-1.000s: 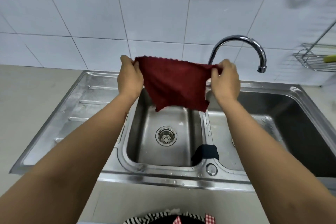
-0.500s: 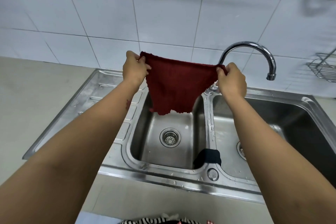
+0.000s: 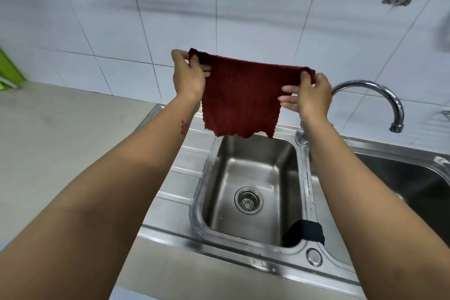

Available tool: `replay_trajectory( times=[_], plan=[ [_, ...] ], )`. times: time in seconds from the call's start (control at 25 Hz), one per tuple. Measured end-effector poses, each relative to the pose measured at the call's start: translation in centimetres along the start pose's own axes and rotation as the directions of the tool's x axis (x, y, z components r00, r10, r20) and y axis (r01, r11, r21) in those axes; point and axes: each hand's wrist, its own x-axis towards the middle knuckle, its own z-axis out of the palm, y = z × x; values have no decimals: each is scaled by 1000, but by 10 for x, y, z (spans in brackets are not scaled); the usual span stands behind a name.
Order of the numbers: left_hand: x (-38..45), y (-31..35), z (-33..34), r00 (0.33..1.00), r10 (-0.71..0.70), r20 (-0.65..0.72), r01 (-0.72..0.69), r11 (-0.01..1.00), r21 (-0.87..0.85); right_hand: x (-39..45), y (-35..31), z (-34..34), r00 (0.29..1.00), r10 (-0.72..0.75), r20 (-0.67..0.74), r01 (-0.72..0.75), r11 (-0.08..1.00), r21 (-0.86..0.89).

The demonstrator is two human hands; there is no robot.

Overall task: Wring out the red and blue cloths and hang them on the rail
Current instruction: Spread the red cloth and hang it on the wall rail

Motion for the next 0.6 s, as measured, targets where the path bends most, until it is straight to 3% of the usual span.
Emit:
replay_trajectory(
  times=[0.32, 0.6],
  plan=[
    [71, 32, -40, 991, 116, 63, -114, 993, -32, 6, -34, 87, 992, -61, -110, 75, 989, 126],
    [136, 63, -51, 972, 228, 63, -227, 974, -28, 28, -65, 147, 975, -142, -170, 166, 977, 134]
  ],
)
